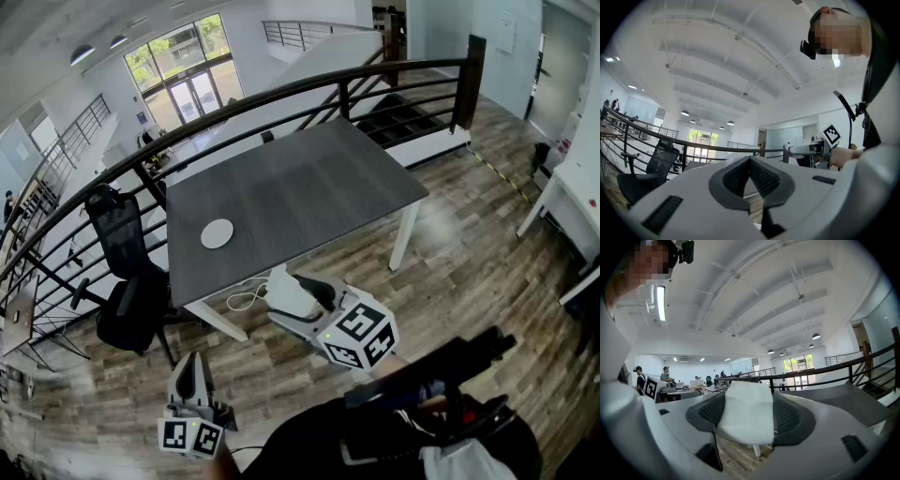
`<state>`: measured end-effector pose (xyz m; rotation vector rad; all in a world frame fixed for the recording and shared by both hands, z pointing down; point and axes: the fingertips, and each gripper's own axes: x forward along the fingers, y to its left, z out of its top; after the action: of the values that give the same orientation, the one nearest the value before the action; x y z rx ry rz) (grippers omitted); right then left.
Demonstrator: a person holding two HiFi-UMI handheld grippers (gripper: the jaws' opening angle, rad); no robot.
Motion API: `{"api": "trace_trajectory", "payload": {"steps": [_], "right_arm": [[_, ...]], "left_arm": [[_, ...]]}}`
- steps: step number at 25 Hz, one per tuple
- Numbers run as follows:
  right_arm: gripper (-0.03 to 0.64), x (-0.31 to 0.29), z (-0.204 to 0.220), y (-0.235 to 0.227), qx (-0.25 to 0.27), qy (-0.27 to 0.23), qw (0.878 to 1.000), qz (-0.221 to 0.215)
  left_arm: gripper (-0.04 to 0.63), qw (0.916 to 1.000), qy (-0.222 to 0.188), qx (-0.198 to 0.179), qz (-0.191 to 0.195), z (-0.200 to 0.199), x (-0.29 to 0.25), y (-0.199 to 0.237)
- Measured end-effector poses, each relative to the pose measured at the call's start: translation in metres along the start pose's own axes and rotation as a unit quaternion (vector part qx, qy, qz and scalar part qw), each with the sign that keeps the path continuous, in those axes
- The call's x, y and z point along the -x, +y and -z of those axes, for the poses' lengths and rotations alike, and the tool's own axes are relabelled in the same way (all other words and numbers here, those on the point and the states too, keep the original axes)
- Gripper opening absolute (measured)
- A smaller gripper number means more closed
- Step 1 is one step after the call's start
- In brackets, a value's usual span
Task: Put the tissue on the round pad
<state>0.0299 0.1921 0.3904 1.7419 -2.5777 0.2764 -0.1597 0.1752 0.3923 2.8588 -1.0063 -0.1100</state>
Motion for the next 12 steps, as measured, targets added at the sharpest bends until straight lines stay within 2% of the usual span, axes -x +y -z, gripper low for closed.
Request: {"api": "trace_trajectory", "payload": {"steps": [9,12], "right_arm": [[0.325,-0.0002,-0.0046,-0.0002,-0.012,-0.013,1.000,0.000],[0.325,0.0011,-0.0063,-0.0015,0.004,-0.012,1.000,0.010]], "left_arm": [[0.005,0.9999,0.002,0.003,0.015,-0.0009,-0.0011,-0.0036],[0.005,0.9999,0.004,0.003,0.014,-0.0017,-0.0011,-0.0027]]}}
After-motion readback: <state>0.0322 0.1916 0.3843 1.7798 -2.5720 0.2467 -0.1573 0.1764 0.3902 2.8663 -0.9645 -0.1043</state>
